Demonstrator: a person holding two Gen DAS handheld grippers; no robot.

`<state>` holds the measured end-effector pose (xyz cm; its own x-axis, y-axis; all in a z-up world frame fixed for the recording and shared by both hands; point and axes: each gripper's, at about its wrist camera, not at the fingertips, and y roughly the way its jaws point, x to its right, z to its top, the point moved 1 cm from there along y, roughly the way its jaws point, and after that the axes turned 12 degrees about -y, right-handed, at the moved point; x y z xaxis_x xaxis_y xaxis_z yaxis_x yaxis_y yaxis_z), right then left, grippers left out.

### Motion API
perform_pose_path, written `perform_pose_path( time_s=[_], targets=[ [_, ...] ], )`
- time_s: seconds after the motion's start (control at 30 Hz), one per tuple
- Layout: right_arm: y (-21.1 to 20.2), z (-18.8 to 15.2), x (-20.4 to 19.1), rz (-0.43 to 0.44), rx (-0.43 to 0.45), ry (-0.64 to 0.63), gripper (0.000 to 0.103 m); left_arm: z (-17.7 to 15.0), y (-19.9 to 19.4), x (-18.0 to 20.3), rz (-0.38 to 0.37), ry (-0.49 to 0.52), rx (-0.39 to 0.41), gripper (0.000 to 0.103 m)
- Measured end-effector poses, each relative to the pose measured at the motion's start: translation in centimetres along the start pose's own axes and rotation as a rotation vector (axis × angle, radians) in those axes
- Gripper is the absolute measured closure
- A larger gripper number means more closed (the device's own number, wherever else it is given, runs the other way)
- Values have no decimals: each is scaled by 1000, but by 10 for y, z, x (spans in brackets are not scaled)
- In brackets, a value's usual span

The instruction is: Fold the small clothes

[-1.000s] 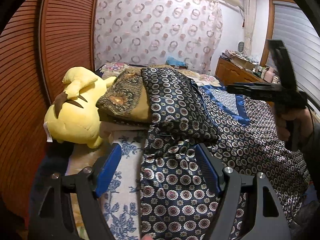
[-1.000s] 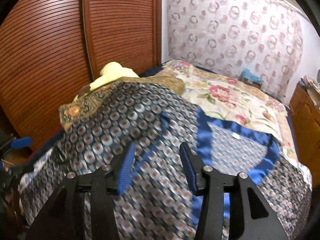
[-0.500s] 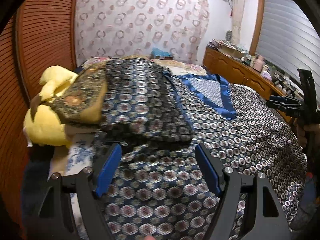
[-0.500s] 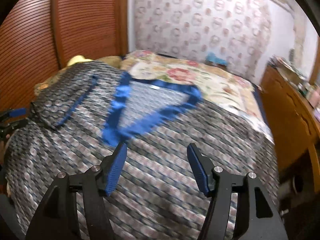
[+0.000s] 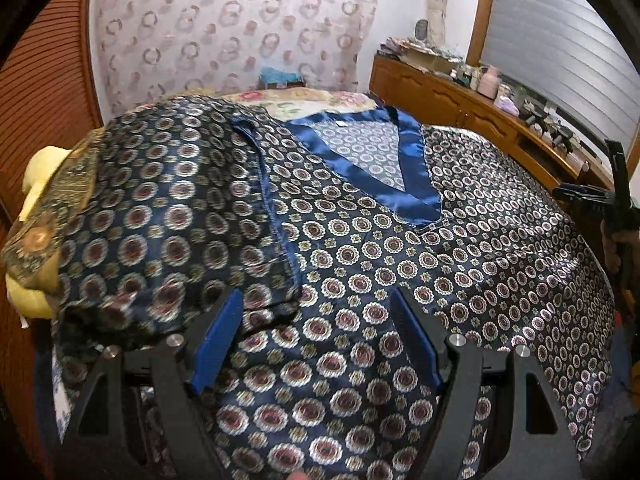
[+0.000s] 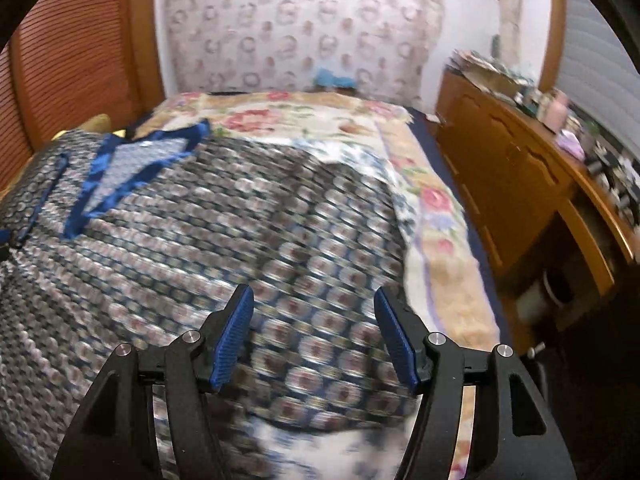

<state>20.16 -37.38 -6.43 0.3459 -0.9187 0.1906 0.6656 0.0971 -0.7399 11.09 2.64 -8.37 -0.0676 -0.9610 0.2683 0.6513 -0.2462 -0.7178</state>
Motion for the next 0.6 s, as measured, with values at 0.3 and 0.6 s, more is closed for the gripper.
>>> perform_pose_path(
  time_s=[0.3, 0.6],
  targets=[
    [9, -27, 30, 16, -70, 69, 39, 8, 17, 4, 19, 19, -43, 27],
    [6, -45, 34, 84, -76, 113, 43, 13, 31, 18, 43, 58, -61, 27]
  ],
)
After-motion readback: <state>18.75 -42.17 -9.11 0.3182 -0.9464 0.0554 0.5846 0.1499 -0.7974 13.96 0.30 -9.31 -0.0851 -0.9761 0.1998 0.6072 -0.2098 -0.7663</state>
